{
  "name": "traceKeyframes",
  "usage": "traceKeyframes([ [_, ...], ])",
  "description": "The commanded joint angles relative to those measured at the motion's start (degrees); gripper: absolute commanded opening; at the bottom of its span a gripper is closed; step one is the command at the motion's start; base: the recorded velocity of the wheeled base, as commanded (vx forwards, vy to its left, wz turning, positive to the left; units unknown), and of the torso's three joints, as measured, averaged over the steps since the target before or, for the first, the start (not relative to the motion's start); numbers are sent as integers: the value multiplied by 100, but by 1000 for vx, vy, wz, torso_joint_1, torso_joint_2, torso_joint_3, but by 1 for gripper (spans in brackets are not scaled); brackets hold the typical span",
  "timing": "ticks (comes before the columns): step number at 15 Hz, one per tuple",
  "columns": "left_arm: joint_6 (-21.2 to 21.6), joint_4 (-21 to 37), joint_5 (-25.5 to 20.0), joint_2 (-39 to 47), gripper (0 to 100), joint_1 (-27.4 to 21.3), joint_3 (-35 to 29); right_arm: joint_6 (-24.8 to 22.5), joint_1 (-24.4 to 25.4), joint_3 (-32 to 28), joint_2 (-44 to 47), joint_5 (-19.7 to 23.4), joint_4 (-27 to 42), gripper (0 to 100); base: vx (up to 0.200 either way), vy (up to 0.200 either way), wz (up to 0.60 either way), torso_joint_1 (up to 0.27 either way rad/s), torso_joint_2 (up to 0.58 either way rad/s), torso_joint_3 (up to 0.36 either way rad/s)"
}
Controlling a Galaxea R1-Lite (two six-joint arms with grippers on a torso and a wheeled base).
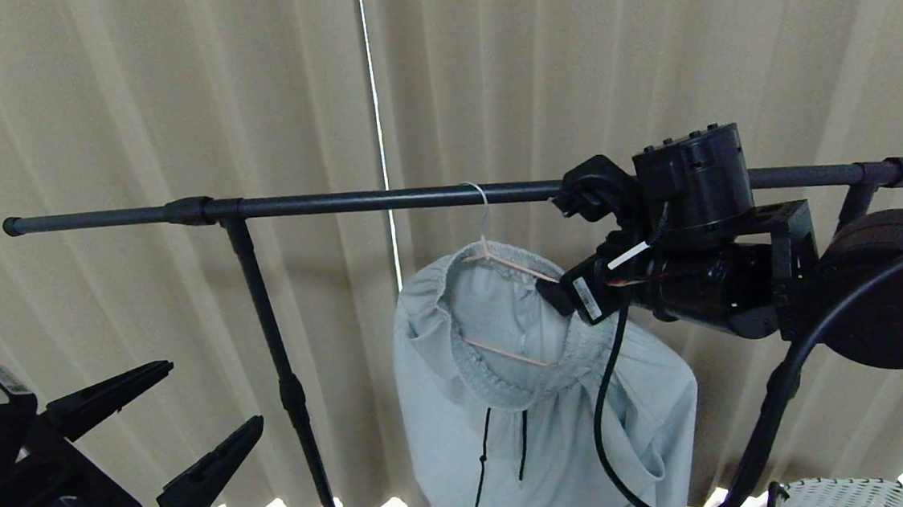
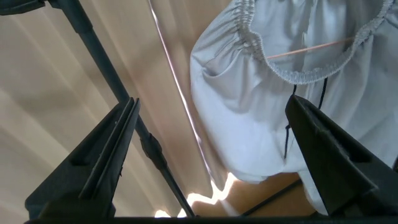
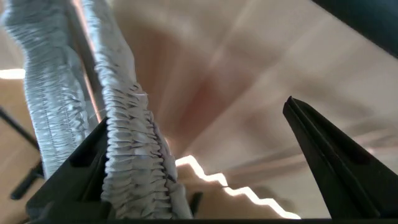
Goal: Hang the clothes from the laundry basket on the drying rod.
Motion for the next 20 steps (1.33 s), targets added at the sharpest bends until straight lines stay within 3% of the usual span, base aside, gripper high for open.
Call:
traceKeyframes([
  [1, 1, -2, -1, 11, 100, -2, 0, -6, 1, 104, -12, 39, -96, 100, 0, 0, 0, 0, 0, 0],
  [6, 1, -2, -1, 2, 100, 6, 9, 11, 1, 324, -3, 346, -131, 100, 0, 0, 0, 0, 0, 0],
  [16, -8, -2, -1, 55, 100, 15, 9, -15, 19, 948, -12, 1454, -1678, 100, 0, 0, 0, 0, 0, 0],
  [20, -8, -2, 8, 46, 100, 24, 0, -33, 1, 1088, -222, 1489, -2029, 100, 0, 0, 0, 0, 0, 0],
])
